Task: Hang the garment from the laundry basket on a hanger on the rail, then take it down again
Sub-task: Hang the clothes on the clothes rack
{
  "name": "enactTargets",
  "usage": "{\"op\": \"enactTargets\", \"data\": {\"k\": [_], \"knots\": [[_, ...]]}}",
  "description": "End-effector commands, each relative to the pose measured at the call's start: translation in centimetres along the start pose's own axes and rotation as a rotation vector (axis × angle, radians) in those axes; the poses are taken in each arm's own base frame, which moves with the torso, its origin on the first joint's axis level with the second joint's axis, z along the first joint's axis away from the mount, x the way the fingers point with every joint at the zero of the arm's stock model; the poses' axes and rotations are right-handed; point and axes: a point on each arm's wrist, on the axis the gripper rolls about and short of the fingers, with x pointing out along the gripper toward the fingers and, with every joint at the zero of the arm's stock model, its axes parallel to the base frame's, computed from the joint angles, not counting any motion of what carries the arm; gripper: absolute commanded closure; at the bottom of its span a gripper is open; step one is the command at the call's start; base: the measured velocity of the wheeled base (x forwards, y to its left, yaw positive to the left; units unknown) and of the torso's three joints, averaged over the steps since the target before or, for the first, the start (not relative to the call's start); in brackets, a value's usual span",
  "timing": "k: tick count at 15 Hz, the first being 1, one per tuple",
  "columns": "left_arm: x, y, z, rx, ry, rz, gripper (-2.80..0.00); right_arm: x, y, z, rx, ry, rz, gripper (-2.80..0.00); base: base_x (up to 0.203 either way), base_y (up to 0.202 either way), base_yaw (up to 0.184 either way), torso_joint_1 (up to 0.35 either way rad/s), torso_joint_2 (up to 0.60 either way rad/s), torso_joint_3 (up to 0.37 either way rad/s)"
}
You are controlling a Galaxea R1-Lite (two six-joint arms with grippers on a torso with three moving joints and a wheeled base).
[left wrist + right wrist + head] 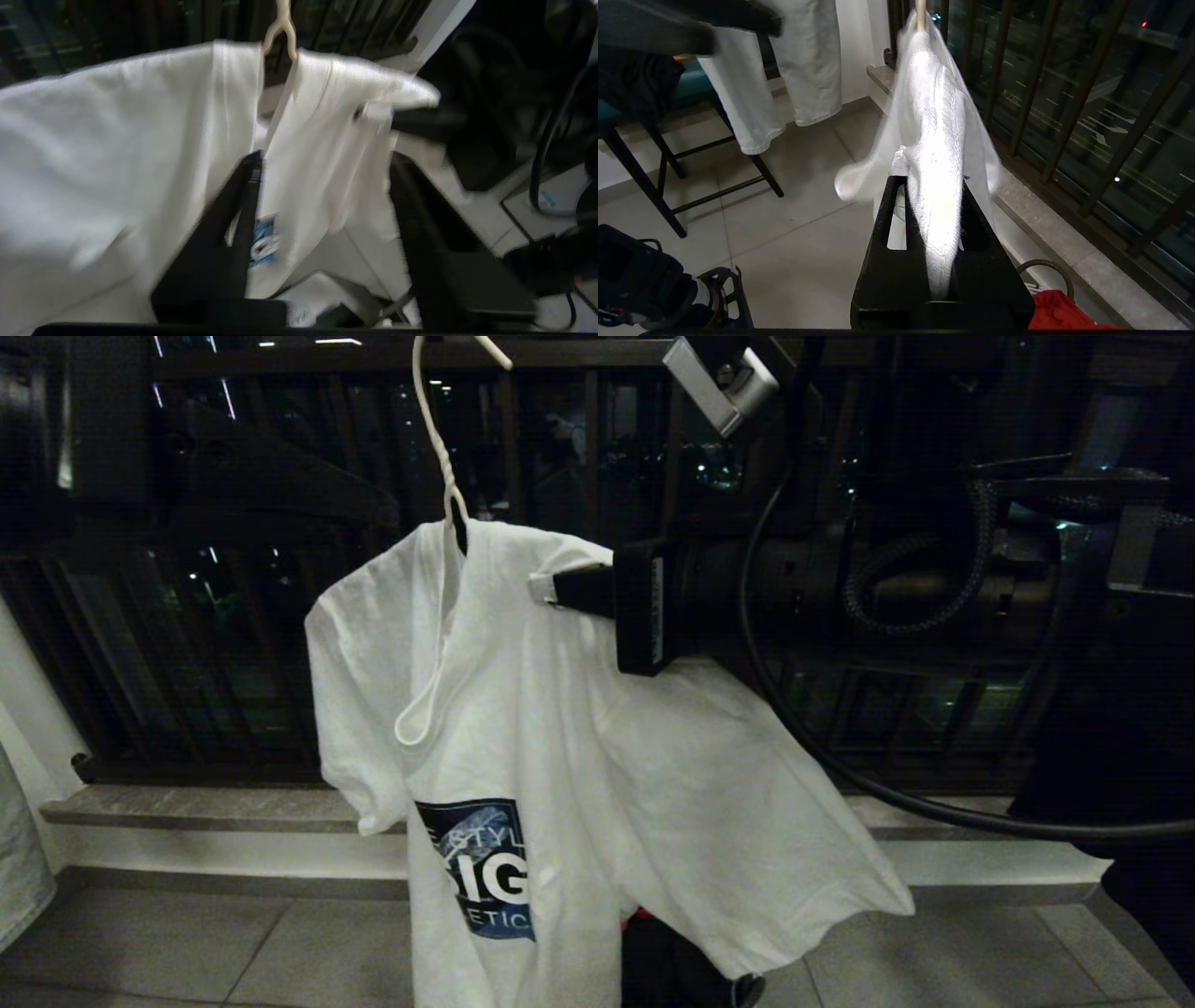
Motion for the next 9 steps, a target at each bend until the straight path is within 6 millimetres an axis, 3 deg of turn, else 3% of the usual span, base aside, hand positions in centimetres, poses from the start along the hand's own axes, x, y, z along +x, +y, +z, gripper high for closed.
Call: {"op": "enactTargets", "data": {"k": [1, 6, 9], "knots": [[-3.0, -0.5, -0.4, 0.012, -0.024, 0.007, -2.80, -0.5, 0.2, 0.2, -0.001, -0.006, 0.005, 0.00, 0.000, 0.000, 0.000, 0.000, 0.00, 0.000], [-4.9, 2.3, -0.6, 0.009, -0.051, 0.255, -2.80, -0.6, 0.2, -0.3, 0.006, 0.014, 0.028, 0.00, 0.000, 0.000, 0.000, 0.000, 0.00, 0.000], [-4.3, 4.1, -0.3, 0.022, -0.029, 0.342, -2.80, -0.7, 0.2, -0.3, 0.007, 0.015, 0.040, 0.00, 0.000, 0.000, 0.000, 0.000, 0.00, 0.000]]}}
